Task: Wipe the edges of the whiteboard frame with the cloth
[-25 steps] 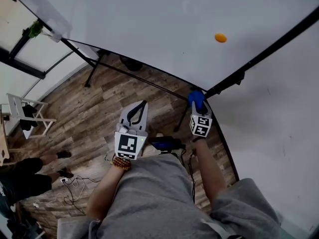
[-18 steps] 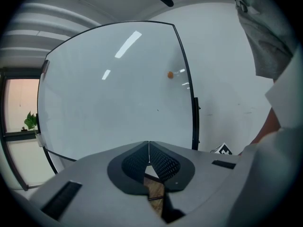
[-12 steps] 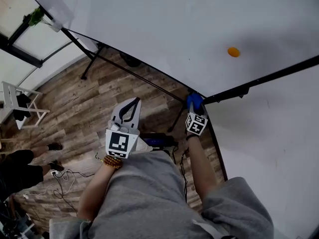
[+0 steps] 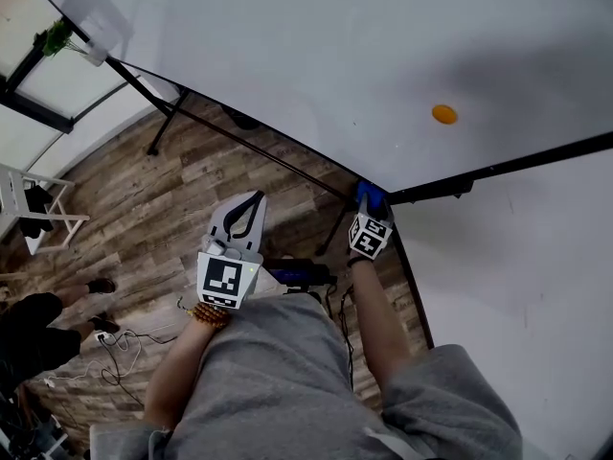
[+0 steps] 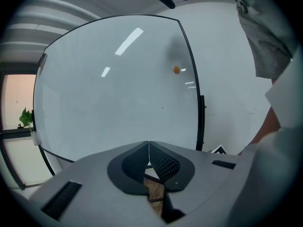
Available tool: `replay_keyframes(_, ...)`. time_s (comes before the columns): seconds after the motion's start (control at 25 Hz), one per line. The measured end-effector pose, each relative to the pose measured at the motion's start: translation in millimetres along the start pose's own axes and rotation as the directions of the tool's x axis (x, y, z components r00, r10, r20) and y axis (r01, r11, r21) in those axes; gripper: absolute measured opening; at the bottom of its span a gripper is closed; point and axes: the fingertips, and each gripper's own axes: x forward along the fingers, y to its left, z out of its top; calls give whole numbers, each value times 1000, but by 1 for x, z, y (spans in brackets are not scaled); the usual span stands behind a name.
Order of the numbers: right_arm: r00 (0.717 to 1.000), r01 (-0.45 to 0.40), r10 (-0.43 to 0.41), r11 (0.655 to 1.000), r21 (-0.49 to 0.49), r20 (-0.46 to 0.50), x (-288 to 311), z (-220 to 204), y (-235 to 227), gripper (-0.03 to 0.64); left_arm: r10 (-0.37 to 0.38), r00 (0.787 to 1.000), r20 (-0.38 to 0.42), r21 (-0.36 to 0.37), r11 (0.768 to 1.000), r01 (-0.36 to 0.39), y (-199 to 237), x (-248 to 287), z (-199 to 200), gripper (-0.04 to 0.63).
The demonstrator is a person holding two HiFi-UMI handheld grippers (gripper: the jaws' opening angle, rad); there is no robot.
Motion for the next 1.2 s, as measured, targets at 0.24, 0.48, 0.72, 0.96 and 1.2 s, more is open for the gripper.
replay_keyframes(0.24,999,38,-37,993,108,-17,2,-5,-7,166,-18,1000,-9,11,1000,18,-7,8,1,11)
replay_keyframes(0.48,998,63,-61,992,110,-20,4,0,-14,164,-27,1000,-5,10,1000,27,-8,13,0,11)
replay_keyframes(0.72,998,58,-56,991,124,-21,3,4,-9,163,-24,1000,7,-6,1000,24,-3,14,4,11)
replay_keyframes(0.96,1000,27,-25,985,173,-10,4,7,-2,161,-27,1000,-2,1,1000,27,-2,18,6,11)
replay_keyframes(1.2,1000,14,-15,981,193,2,3,10,4,161,-21,1000,8,-6,1000,21,9,13,1,11)
